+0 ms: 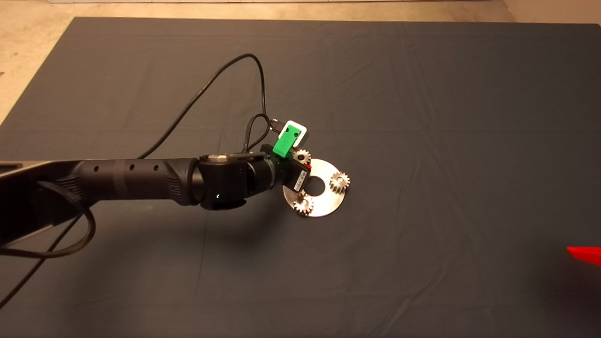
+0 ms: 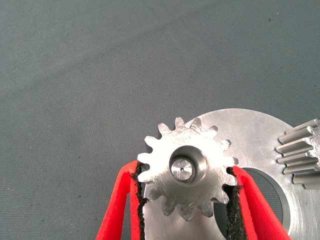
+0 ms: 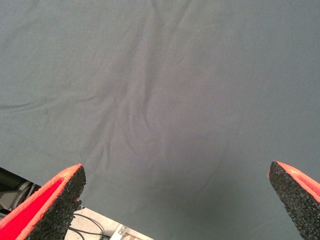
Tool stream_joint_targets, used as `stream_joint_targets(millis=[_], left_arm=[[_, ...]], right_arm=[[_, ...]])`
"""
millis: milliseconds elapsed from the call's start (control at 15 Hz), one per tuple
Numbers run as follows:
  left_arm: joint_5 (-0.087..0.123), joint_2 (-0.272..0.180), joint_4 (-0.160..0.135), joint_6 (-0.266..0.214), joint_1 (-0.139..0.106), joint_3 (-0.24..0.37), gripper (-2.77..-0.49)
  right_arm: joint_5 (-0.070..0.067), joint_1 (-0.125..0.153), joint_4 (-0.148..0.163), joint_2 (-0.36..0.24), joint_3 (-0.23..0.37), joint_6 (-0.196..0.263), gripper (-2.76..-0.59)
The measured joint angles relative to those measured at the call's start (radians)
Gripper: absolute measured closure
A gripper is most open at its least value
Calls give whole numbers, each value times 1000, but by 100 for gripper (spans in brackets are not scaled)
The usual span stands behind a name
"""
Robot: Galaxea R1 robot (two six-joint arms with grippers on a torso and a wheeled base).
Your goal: Install three planetary gears onto the carrier pins
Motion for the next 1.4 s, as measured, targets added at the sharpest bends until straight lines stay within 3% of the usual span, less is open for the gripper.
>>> stream_joint_targets(millis=[867, 1000, 1133, 1267, 1400], left_arm=[[-2, -6, -1, 0, -1, 4, -131], [10, -8, -24, 0, -5, 13, -131], [72, -16, -58, 1, -21, 48, -131], [167, -19, -89, 14, -39, 96, -135], [257, -21, -161, 46, -65, 138, -149]], right_arm=[[0, 6, 3, 1, 0, 0, -273], [-1, 6, 3, 0, 0, 0, -273], [-4, 6, 3, 1, 0, 0, -273], [-5, 6, 4, 2, 0, 0, -273], [-11, 6, 16, 17, 0, 0, -273]])
